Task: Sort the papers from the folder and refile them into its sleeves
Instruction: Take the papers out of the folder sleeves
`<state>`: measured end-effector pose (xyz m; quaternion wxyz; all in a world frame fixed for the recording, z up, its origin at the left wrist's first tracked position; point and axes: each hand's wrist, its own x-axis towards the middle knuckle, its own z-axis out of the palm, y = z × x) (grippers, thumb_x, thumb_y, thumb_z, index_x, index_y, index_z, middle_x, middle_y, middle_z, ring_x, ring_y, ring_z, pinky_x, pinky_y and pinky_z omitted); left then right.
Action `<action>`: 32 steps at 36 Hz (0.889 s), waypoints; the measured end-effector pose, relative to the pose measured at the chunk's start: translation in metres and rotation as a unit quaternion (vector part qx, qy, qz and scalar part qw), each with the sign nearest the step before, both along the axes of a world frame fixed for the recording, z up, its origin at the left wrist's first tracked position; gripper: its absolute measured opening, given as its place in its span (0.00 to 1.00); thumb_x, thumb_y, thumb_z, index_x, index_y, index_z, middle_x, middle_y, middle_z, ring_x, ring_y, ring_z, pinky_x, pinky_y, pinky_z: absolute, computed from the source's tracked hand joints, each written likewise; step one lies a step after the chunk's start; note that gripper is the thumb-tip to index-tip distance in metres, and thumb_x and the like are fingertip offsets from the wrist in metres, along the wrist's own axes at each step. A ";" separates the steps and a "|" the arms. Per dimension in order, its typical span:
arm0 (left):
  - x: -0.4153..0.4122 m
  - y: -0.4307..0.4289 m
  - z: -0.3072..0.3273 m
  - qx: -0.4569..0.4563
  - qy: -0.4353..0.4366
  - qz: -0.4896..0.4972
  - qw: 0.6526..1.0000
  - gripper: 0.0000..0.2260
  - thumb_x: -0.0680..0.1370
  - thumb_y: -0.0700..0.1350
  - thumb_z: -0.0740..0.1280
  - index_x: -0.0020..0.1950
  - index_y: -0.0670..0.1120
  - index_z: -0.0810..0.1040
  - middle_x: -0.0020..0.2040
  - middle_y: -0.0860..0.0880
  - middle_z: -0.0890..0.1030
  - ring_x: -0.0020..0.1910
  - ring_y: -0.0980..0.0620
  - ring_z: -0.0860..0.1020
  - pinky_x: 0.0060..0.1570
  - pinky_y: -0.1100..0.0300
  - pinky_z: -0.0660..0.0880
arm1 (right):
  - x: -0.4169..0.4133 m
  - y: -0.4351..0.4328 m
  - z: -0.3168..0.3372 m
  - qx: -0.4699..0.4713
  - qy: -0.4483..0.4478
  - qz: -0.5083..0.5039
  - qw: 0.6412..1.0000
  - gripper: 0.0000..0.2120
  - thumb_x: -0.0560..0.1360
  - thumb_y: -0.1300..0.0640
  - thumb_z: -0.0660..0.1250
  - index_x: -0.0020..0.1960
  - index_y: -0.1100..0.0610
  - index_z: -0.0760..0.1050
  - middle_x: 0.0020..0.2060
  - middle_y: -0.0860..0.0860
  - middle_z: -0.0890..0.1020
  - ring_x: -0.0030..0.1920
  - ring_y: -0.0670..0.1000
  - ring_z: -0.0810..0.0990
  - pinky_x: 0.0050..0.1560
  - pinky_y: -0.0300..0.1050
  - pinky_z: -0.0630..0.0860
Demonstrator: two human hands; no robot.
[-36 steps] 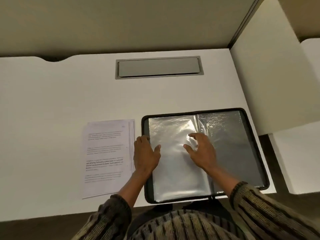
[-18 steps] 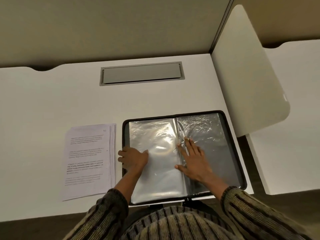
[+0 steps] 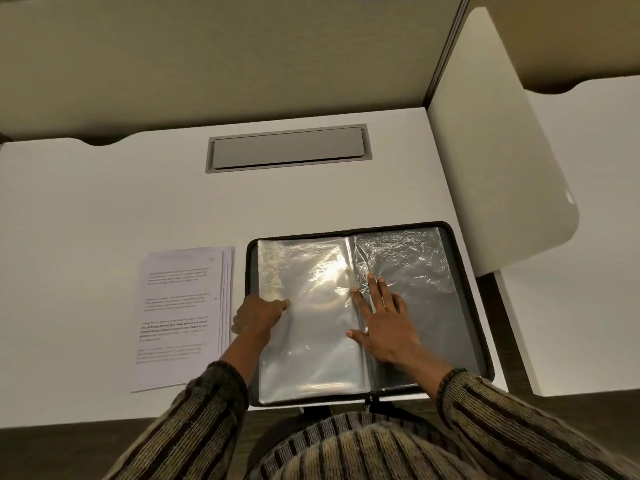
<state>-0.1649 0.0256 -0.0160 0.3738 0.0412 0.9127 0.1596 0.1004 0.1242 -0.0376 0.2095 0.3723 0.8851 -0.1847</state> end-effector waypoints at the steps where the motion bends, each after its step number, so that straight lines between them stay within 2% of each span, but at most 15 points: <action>1: 0.004 -0.001 0.011 0.016 0.000 0.001 1.000 0.42 0.68 0.62 0.82 0.72 0.38 0.74 0.58 0.41 0.82 0.55 0.39 0.81 0.57 0.45 0.82 | 0.000 0.000 0.000 -0.003 0.002 -0.002 1.000 0.46 0.80 0.27 0.50 0.81 0.45 0.26 0.77 0.55 0.21 0.79 0.60 0.23 0.81 0.66 0.39; 5: 0.014 -0.005 0.035 0.068 -0.024 -0.005 0.997 0.25 0.78 0.50 0.78 0.67 0.37 0.76 0.48 0.47 0.78 0.45 0.47 0.78 0.42 0.56 0.77 | -0.002 0.001 0.001 -0.012 0.010 -0.015 1.000 0.47 0.80 0.28 0.55 0.83 0.46 0.30 0.79 0.55 0.24 0.80 0.59 0.25 0.82 0.66 0.42; 8: 0.018 -0.008 0.049 0.116 -0.053 -0.040 0.991 0.21 0.79 0.48 0.77 0.67 0.38 0.79 0.50 0.47 0.82 0.43 0.50 0.81 0.36 0.60 0.77 | -0.002 0.008 0.006 -0.036 0.041 -0.048 0.997 0.46 0.79 0.28 0.58 0.85 0.46 0.40 0.82 0.52 0.30 0.82 0.56 0.30 0.82 0.64 0.44; 10: 0.020 -0.008 0.062 0.155 -0.078 -0.043 0.984 0.17 0.79 0.47 0.76 0.65 0.41 0.81 0.52 0.48 0.85 0.46 0.50 0.84 0.38 0.60 0.80 | -0.002 0.014 0.015 -0.067 0.073 -0.080 0.992 0.43 0.78 0.29 0.60 0.85 0.46 0.49 0.84 0.50 0.38 0.84 0.55 0.38 0.82 0.63 0.47; 13: 0.026 0.001 0.088 0.212 -0.114 -0.050 0.969 0.11 0.78 0.45 0.77 0.59 0.46 0.84 0.51 0.47 0.88 0.46 0.50 0.87 0.42 0.56 0.83 | -0.003 0.016 0.040 -0.123 0.175 -0.175 0.961 0.41 0.75 0.29 0.67 0.82 0.46 0.62 0.84 0.50 0.55 0.83 0.54 0.54 0.81 0.57 0.56; 16: 0.038 0.020 0.114 0.248 -0.165 -0.063 0.953 0.08 0.78 0.41 0.76 0.57 0.43 0.84 0.50 0.46 0.88 0.43 0.50 0.88 0.38 0.57 0.83 | -0.005 0.008 0.076 -0.158 0.260 -0.218 0.927 0.42 0.68 0.22 0.68 0.75 0.43 0.70 0.74 0.44 0.72 0.72 0.47 0.73 0.72 0.56 0.74; 18: 0.051 0.036 0.126 0.253 -0.186 -0.090 0.945 0.08 0.78 0.38 0.75 0.56 0.39 0.83 0.49 0.43 0.88 0.42 0.48 0.88 0.38 0.56 0.84 | -0.007 0.000 0.102 -0.209 0.308 -0.249 0.894 0.44 0.64 0.20 0.70 0.73 0.42 0.71 0.68 0.40 0.75 0.64 0.42 0.78 0.62 0.53 0.81; 20: 0.064 0.050 0.133 0.260 -0.184 -0.124 0.940 0.10 0.78 0.37 0.75 0.55 0.32 0.81 0.48 0.37 0.87 0.42 0.43 0.88 0.40 0.50 0.86 | -0.007 -0.006 0.124 -0.228 0.326 -0.255 0.881 0.46 0.63 0.21 0.71 0.74 0.43 0.70 0.67 0.41 0.76 0.62 0.42 0.79 0.59 0.51 0.83; 22: 0.078 0.063 0.138 0.263 -0.195 -0.147 0.933 0.11 0.78 0.36 0.75 0.52 0.30 0.79 0.45 0.36 0.87 0.42 0.41 0.88 0.43 0.47 0.87 | -0.003 -0.011 0.139 -0.214 0.317 -0.248 0.890 0.47 0.64 0.21 0.71 0.75 0.44 0.68 0.67 0.41 0.76 0.61 0.43 0.79 0.58 0.49 0.83; 24: 0.091 0.074 0.142 0.264 -0.219 -0.171 0.924 0.06 0.79 0.37 0.73 0.47 0.34 0.80 0.42 0.39 0.88 0.42 0.43 0.89 0.48 0.47 0.87 | 0.002 -0.012 0.148 -0.176 0.295 -0.247 0.906 0.48 0.64 0.24 0.73 0.77 0.45 0.67 0.66 0.42 0.75 0.60 0.44 0.79 0.58 0.47 0.81; 26: 0.102 0.083 0.142 0.271 -0.236 -0.195 0.913 0.08 0.79 0.41 0.75 0.44 0.38 0.80 0.43 0.41 0.88 0.44 0.45 0.89 0.53 0.45 0.86 | 0.009 -0.012 0.152 -0.141 0.275 -0.268 0.912 0.43 0.68 0.32 0.77 0.77 0.46 0.68 0.64 0.43 0.78 0.58 0.46 0.80 0.59 0.48 0.81; 28: 0.111 0.091 0.142 0.281 -0.249 -0.225 0.899 0.15 0.78 0.49 0.78 0.47 0.37 0.83 0.44 0.44 0.89 0.46 0.48 0.89 0.56 0.48 0.85 | 0.020 -0.006 0.153 -0.109 0.259 -0.303 0.911 0.32 0.74 0.44 0.78 0.74 0.49 0.72 0.60 0.45 0.81 0.55 0.48 0.82 0.58 0.49 0.82; 30: 0.116 0.095 0.142 0.289 -0.267 -0.241 0.887 0.21 0.78 0.57 0.75 0.50 0.37 0.85 0.46 0.46 0.89 0.49 0.51 0.88 0.58 0.51 0.84 | 0.034 0.003 0.154 -0.078 0.254 -0.332 0.905 0.19 0.77 0.52 0.76 0.66 0.51 0.77 0.51 0.44 0.83 0.49 0.46 0.83 0.52 0.44 0.81; 32: 0.119 0.095 0.137 0.290 -0.263 -0.246 0.887 0.25 0.78 0.63 0.73 0.51 0.39 0.85 0.46 0.48 0.89 0.49 0.52 0.88 0.59 0.51 0.83 | 0.050 0.014 0.152 -0.056 0.254 -0.355 0.898 0.12 0.78 0.55 0.75 0.60 0.51 0.81 0.47 0.42 0.82 0.44 0.42 0.81 0.46 0.38 0.77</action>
